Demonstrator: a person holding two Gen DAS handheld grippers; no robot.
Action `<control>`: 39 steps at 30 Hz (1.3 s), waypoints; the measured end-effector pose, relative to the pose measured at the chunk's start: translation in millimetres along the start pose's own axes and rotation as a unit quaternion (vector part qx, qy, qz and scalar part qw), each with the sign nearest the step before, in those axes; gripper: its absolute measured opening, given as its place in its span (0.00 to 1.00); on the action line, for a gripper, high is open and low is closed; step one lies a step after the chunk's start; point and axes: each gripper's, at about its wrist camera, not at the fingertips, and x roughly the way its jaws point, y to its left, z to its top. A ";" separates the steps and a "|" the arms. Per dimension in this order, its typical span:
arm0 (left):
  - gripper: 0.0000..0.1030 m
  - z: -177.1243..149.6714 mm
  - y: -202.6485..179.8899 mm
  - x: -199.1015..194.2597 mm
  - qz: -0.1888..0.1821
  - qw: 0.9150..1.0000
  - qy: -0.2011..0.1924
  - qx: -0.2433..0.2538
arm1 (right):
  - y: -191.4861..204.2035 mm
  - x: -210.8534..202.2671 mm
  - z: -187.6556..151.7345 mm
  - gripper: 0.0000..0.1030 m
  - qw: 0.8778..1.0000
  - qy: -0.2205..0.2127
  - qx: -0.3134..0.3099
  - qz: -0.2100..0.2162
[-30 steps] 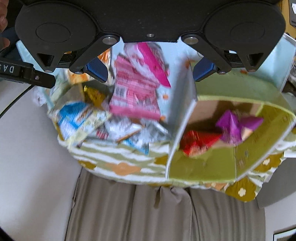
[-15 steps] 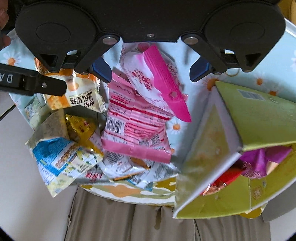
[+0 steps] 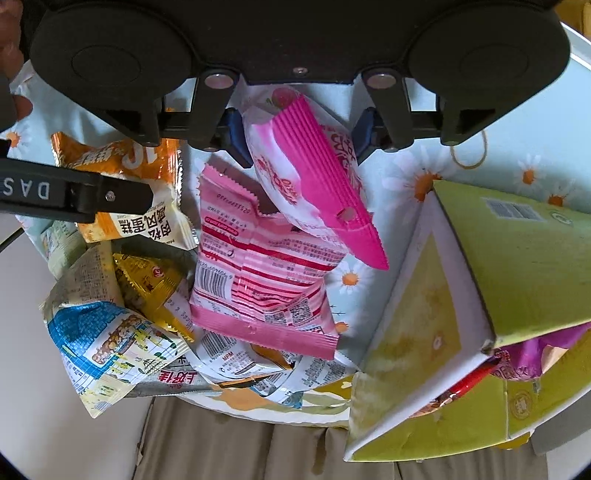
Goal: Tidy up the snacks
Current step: 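Grasp the pink bag with the left tool while the right tool grasps the orange cake pack, then drop the pink bag into the box with the left tool while the right tool drops the cake pack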
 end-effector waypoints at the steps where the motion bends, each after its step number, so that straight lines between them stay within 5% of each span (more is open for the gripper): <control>1: 0.58 0.0 2.0 -0.8 -0.001 1.000 0.000 0.000 | 1.8 1.0 0.0 1.00 1.000 -0.001 -0.001 -0.001; 20: 0.44 -8.1 13.8 -18.1 0.003 1.000 -0.006 0.005 | 28.9 17.3 0.0 1.00 0.995 -0.018 -0.083 -0.047; 26: 0.38 -11.5 11.9 -25.7 0.001 1.000 -0.014 0.007 | 34.7 10.8 -4.9 0.89 0.994 -0.019 -0.103 -0.038; 39: 0.38 -7.9 7.3 -75.0 0.003 0.999 -0.049 -0.001 | 38.3 -29.0 -15.5 0.88 0.996 -0.012 -0.084 0.001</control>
